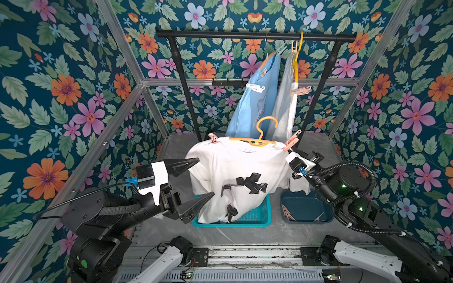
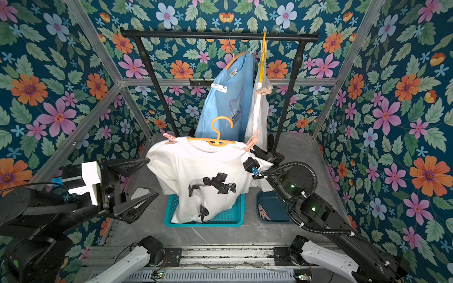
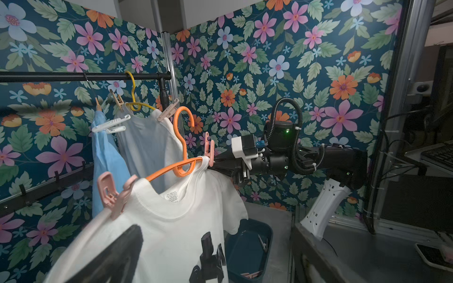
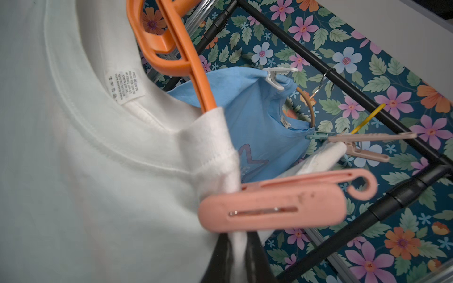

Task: Use clothespins to secure the t-shirt on both sides of the hanger
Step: Hang the hanger on the clothesline.

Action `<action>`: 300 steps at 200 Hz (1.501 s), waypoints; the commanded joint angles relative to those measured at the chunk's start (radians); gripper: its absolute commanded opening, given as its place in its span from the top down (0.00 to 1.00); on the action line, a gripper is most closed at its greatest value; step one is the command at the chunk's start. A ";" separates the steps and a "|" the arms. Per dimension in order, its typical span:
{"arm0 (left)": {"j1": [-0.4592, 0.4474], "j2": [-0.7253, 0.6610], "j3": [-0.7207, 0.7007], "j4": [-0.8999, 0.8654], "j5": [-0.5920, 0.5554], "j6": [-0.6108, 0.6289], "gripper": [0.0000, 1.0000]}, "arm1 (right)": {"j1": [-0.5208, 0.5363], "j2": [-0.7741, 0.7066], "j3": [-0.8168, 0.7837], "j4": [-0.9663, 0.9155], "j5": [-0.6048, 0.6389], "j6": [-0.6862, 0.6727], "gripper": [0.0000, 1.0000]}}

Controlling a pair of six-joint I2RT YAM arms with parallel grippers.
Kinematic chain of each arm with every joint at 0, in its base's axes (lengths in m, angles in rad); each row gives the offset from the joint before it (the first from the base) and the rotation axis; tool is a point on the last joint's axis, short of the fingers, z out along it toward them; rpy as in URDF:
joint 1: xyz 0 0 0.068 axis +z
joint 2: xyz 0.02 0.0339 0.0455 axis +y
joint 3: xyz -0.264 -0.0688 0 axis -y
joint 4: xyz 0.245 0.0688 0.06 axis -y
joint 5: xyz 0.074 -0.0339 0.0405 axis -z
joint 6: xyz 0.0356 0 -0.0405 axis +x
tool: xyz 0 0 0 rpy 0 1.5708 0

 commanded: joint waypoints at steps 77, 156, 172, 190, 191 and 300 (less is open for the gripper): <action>0.001 0.105 0.010 -0.181 -0.196 0.214 0.03 | 0.000 -0.169 -0.025 -0.077 -0.045 -0.139 1.00; 0.001 0.120 0.020 -0.276 -0.100 0.280 0.06 | -0.001 -0.169 -0.013 -0.095 -0.068 -0.126 1.00; 0.001 0.168 0.030 -0.314 -0.089 0.294 0.10 | 0.000 -0.176 -0.021 -0.100 -0.105 -0.122 1.00; 0.001 0.200 0.041 -0.331 -0.092 0.314 0.16 | 0.000 -0.182 -0.030 -0.107 -0.124 -0.129 1.00; 0.001 0.201 0.042 -0.332 -0.092 0.316 0.17 | 0.000 -0.183 -0.030 -0.107 -0.125 -0.129 1.00; 0.001 0.247 0.029 -0.427 0.065 0.359 0.53 | -0.002 -0.165 -0.016 -0.107 -0.140 -0.136 1.00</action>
